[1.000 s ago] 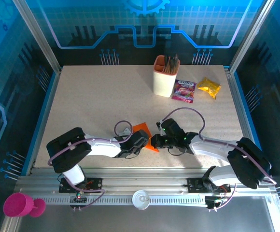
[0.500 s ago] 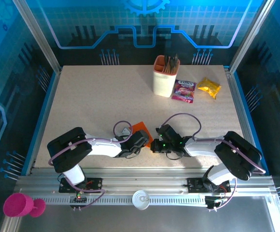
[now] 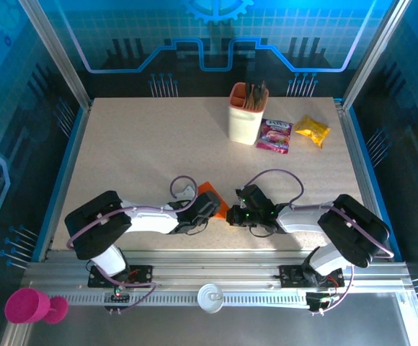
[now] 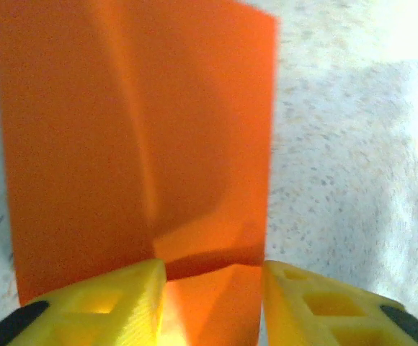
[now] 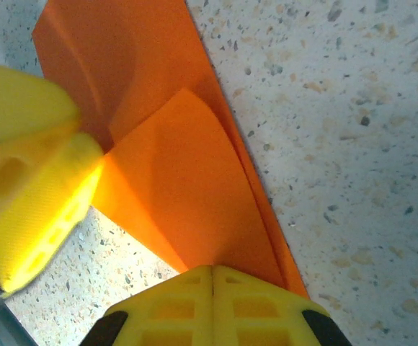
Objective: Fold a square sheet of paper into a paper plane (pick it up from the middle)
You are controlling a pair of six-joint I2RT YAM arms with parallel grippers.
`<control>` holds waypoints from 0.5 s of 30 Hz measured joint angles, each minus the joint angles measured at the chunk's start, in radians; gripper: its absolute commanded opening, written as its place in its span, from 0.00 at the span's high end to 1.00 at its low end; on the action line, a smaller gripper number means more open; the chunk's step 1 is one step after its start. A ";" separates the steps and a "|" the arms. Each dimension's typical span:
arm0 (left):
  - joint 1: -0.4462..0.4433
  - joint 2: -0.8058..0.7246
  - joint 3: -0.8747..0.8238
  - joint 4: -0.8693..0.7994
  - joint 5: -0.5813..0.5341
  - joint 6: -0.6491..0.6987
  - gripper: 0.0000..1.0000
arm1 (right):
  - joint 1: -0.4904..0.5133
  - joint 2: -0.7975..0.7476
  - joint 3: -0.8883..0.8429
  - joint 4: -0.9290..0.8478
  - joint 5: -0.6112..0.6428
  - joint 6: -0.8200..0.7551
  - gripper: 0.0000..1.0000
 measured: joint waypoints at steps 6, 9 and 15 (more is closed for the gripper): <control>0.066 -0.069 0.000 0.018 0.157 0.234 0.96 | -0.019 0.016 0.000 0.019 -0.034 -0.015 1.00; 0.067 -0.061 -0.003 0.056 0.248 0.304 1.00 | -0.023 0.018 0.000 0.021 -0.043 -0.019 1.00; 0.066 0.022 -0.029 0.199 0.351 0.326 1.00 | -0.023 0.018 0.003 0.016 -0.043 -0.019 1.00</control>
